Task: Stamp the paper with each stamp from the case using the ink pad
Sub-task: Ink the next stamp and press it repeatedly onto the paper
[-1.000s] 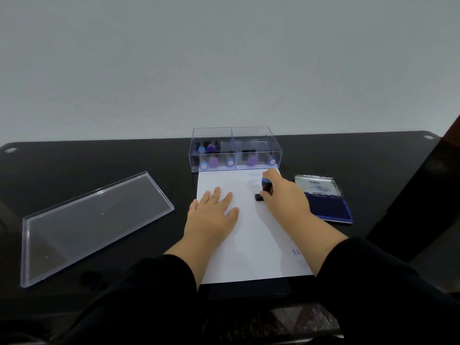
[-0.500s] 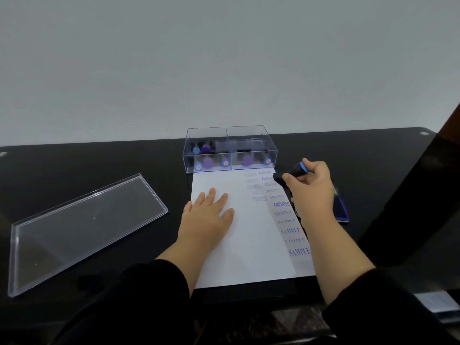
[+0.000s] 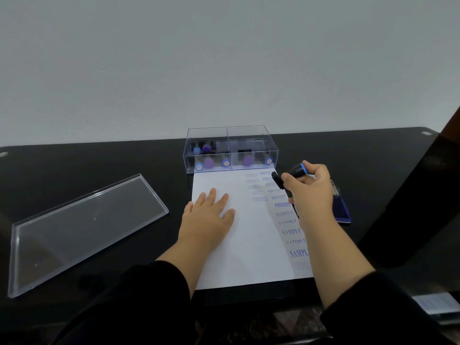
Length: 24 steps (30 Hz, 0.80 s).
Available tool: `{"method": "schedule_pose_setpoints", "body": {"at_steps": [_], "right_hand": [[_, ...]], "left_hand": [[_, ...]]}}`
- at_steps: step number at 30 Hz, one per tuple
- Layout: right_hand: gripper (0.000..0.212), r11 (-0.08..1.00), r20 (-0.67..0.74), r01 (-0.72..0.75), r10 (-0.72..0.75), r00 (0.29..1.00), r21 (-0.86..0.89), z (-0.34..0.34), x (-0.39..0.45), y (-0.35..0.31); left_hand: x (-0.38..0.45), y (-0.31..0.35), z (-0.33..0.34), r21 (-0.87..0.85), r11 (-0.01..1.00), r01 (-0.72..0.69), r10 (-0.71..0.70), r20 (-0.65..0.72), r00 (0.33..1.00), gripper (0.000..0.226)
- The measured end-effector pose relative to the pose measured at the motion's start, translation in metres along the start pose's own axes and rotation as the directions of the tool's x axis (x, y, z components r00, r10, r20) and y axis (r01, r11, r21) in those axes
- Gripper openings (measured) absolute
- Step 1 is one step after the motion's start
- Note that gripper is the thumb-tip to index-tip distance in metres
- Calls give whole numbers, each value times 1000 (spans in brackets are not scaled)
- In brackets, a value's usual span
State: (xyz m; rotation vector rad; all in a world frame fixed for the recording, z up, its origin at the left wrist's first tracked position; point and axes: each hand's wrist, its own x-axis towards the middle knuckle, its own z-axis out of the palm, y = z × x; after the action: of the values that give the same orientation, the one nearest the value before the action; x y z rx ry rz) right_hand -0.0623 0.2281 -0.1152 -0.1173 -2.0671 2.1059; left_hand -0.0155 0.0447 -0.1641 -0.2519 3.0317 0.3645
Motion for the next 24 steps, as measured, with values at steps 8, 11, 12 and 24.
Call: {"method": "schedule_pose_setpoints", "body": {"at_steps": [8,11,12,24], "right_hand": [[44,999,3,-5,5,1000,-35,0,-3,-1],[42,999,8,-8,8,1000,-38,0,-3,-2],[41,999,7,-8,8,1000,-45,0,-2,-2],[24,761,33,117,-125,992,-638,-51,17,-9]], "left_hand": [[0,1,0,3,1000,4,-4,-5,1000,53],[-1,1,0,5,1000,8,-8,-4,1000,53],[-2,1,0,2,1000,9,-9,-4,1000,53],[-2,3,-3,36,999,13,-14,22,1000,53]]}}
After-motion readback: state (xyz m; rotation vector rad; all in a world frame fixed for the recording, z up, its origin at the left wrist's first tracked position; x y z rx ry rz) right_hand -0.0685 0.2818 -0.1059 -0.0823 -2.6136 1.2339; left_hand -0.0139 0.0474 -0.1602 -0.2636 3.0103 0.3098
